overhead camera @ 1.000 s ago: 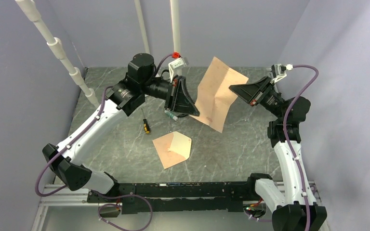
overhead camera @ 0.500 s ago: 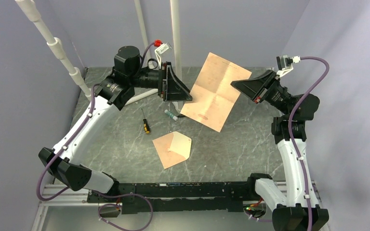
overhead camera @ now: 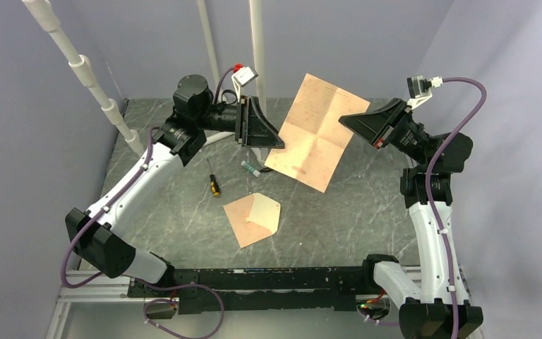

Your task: Place the letter into the envelope and seal it

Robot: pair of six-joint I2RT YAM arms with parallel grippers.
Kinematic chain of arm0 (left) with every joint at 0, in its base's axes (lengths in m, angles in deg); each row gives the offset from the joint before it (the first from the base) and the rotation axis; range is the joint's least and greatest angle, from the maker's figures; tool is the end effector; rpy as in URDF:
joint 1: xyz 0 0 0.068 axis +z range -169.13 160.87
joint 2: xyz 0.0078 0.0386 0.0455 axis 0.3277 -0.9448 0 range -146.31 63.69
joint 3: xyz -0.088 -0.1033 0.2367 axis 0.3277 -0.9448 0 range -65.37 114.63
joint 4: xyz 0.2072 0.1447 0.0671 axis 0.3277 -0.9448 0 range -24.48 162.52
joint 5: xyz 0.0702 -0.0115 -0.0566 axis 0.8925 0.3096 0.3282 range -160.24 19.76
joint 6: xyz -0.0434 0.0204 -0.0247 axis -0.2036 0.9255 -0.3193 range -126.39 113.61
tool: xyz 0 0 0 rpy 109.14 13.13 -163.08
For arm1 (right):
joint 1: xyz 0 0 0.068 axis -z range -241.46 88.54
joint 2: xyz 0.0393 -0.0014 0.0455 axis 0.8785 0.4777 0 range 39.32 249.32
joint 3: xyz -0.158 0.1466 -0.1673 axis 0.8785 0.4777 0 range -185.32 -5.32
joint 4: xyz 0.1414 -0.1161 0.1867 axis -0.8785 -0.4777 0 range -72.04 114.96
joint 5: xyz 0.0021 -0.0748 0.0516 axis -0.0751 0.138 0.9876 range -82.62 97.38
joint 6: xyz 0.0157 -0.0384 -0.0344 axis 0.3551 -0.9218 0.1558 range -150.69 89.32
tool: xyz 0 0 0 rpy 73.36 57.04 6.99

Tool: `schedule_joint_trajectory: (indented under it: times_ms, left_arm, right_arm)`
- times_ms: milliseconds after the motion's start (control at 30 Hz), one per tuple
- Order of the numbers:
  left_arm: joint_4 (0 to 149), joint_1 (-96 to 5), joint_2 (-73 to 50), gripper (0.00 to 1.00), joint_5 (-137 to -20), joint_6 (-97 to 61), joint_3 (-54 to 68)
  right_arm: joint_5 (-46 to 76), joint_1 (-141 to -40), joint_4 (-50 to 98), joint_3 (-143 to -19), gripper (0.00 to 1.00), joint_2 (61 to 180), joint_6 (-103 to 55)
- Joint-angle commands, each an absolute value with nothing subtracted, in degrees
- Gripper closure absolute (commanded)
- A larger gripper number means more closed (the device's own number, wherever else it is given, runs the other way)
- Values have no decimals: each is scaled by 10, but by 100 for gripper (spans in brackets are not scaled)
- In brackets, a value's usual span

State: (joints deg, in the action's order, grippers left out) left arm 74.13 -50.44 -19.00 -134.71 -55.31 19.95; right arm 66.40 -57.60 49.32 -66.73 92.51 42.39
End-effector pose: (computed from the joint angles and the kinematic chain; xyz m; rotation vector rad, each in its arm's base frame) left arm 0.2547 -0.1924 0.4531 0.8159 1.7204 -1.8525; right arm 0.1751 0.0187 0.4690 -0.1897 1.4454 1.5234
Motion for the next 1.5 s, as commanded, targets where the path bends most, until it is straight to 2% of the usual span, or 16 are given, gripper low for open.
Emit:
schedule_joint_trajectory:
  times_ms: [0,167,333,433,500,600,767,800,900,933,1000,1100,1233,1400,1467]
  left_arm:
    - [727,-505,-189,46,-1357,-528,243]
    - [766,-506,-201,58,-1355,-578,232]
    - [735,-505,-211,52,-1347,-569,248]
    - [726,-505,-215,56,-1344,-565,255]
    - [737,-506,-215,67,-1347,-575,250]
    - [743,-506,-215,96,-1349,-579,249]
    - [671,-505,-218,98,-1329,-542,274]
    - [660,-504,-219,98,-1325,-537,281]
    - [630,-498,-224,98,-1307,-530,293]
    - [623,-494,-225,98,-1302,-528,294]
    - [613,-485,-227,97,-1290,-527,295]
    - [606,-474,-228,98,-1282,-525,295]
    - [607,-472,-230,98,-1286,-511,298]
    - [610,-472,-218,98,-1293,-473,296]
    - [606,-472,-215,98,-1296,-462,301]
  right_arm:
    - [666,-578,542,-688,100,931,442]
    - [681,-579,584,-688,100,935,458]
    - [687,-579,559,-704,100,936,435]
    - [688,-580,562,-705,100,935,436]
    - [688,-581,562,-704,100,934,436]
    - [695,-582,550,-710,100,933,420]
    - [744,-582,466,-760,99,938,318]
    - [756,-582,444,-774,91,939,294]
    - [790,-585,384,-802,58,936,216]
    - [799,-585,363,-812,50,936,193]
    - [821,-586,356,-821,42,933,178]
    - [844,-591,380,-823,36,925,191]
    - [832,-597,335,-824,36,918,166]
    - [701,-597,182,-834,32,933,104]
    - [656,-598,142,-826,26,941,88]
